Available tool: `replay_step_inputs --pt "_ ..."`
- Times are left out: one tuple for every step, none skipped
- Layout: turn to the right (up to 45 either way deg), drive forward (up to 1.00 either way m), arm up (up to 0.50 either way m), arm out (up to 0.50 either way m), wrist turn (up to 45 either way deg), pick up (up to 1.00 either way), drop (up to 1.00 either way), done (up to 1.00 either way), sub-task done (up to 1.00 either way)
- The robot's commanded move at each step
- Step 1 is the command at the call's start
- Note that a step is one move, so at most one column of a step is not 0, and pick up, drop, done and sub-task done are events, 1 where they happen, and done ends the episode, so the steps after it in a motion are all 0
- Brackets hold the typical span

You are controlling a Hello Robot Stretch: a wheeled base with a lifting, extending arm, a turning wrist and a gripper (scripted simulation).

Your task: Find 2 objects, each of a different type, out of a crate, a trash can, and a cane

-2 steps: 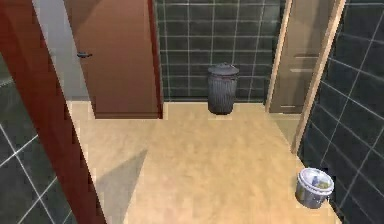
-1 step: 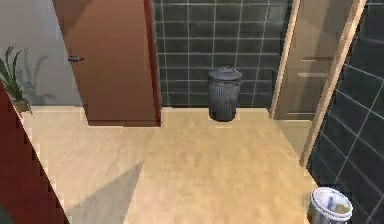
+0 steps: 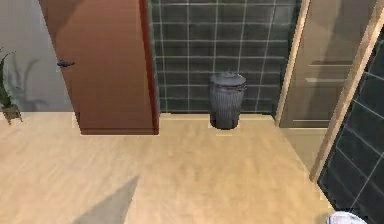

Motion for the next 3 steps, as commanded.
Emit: replay_step_inputs --pt "18.0 0.00 0.00 0.00 0.0 0.00 0.00 0.00 0.00" --pt "0.0 0.50 0.00 0.00 0.0 0.00 0.00 0.00 0.00" --pt "-6.0 0.00 0.00 0.00 0.0 0.00 0.00 0.00 0.00"
